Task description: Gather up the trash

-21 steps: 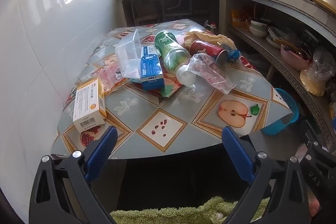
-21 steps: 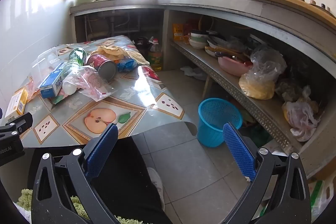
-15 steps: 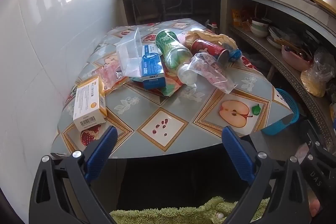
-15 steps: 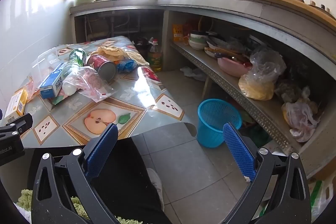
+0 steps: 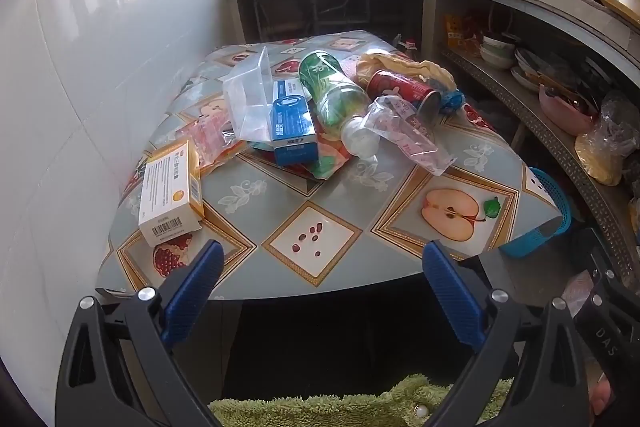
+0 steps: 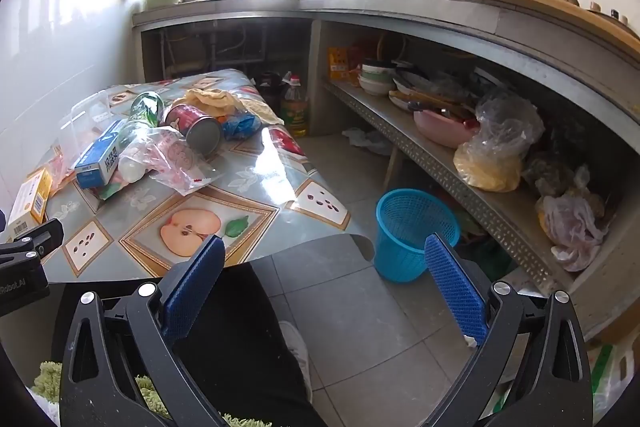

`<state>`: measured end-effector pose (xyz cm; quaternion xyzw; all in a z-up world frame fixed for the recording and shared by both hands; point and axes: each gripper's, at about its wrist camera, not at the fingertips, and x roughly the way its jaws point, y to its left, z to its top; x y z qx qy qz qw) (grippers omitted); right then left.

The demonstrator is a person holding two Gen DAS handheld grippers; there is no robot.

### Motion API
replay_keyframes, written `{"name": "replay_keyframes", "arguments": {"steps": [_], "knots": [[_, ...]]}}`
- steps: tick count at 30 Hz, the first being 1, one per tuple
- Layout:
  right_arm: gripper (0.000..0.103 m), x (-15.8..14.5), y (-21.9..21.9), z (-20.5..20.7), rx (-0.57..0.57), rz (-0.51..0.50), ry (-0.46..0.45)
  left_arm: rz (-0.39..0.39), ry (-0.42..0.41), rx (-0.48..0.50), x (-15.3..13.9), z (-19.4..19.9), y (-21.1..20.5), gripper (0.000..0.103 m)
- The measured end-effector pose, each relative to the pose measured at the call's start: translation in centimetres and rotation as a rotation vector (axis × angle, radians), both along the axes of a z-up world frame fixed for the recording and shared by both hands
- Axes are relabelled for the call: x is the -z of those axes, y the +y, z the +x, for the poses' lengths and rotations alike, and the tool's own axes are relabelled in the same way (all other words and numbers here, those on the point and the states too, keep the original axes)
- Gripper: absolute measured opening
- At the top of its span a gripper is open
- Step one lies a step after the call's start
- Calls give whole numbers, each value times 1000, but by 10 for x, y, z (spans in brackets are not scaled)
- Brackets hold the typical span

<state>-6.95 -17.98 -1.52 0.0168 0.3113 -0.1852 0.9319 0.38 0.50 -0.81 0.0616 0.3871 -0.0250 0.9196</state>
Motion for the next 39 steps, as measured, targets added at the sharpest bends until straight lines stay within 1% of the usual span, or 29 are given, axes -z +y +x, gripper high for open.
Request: {"name": "replay_keyframes", "arguments": {"steps": [16, 22, 23, 24, 35, 39], "knots": [[95, -3, 3, 0, -1, -1, -2, 1, -2, -3, -2, 2, 3, 97], [95, 1, 4, 0, -1, 2, 0, 1, -2, -2, -2, 2, 3, 97], [95, -6, 0, 0, -1, 2, 0, 1, 0, -4, -3, 3, 4, 97], [95, -7, 0, 1, -1, 2, 1, 1, -1, -3, -3, 3, 4, 97], [95, -4, 1, 0, 0, 2, -1, 3, 2, -9, -2, 3, 4, 97], [95, -7, 2, 1, 1, 2, -1, 2, 3, -9, -2, 3, 4, 97]]}}
